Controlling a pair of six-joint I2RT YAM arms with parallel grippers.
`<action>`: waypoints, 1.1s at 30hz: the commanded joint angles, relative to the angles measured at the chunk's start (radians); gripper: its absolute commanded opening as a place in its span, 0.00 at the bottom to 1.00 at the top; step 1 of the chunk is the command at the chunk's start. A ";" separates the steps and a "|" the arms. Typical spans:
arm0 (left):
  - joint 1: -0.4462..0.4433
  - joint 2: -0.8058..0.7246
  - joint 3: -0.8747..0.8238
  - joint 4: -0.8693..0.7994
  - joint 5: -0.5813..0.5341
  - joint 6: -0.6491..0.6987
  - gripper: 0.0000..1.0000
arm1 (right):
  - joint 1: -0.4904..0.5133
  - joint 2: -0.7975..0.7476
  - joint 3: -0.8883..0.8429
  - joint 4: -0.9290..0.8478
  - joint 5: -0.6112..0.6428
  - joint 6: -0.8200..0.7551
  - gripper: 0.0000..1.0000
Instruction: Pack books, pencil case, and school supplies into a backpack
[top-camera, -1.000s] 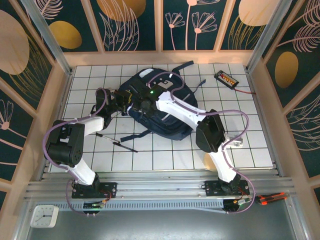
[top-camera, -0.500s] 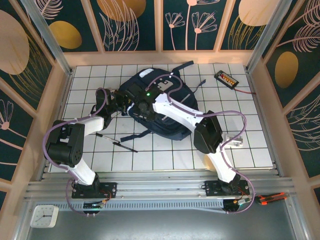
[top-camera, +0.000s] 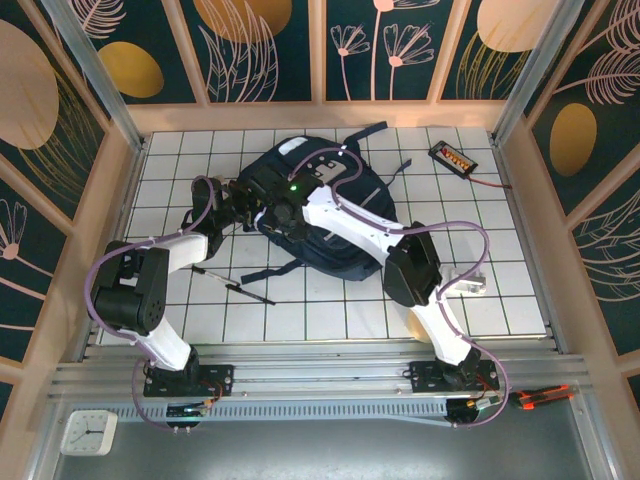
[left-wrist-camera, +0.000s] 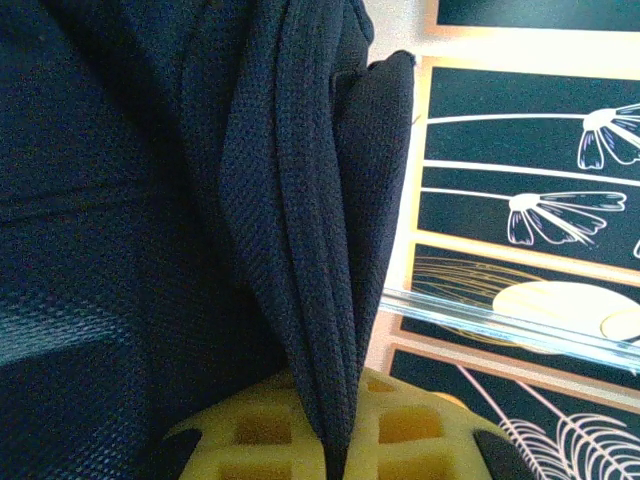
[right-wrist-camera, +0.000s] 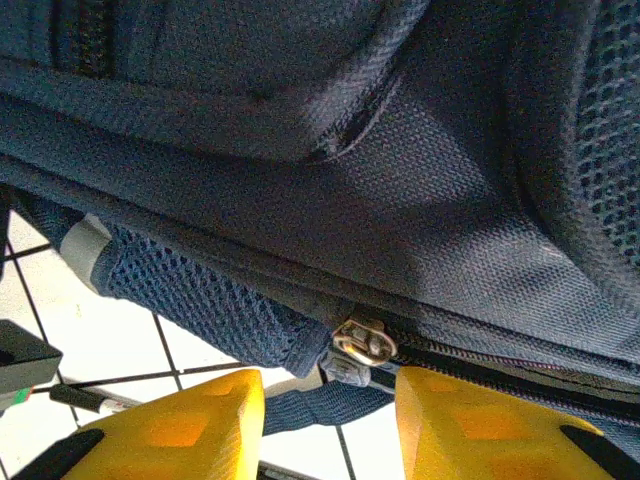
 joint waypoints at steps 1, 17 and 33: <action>-0.022 -0.059 0.007 0.104 0.046 -0.044 0.00 | 0.000 0.026 0.026 -0.018 0.036 0.025 0.40; -0.027 -0.089 -0.001 0.106 0.033 -0.055 0.00 | -0.023 0.017 -0.023 -0.075 0.124 -0.020 0.19; -0.024 -0.049 0.019 0.115 0.010 -0.052 0.00 | -0.011 -0.179 -0.317 -0.013 0.085 -0.025 0.00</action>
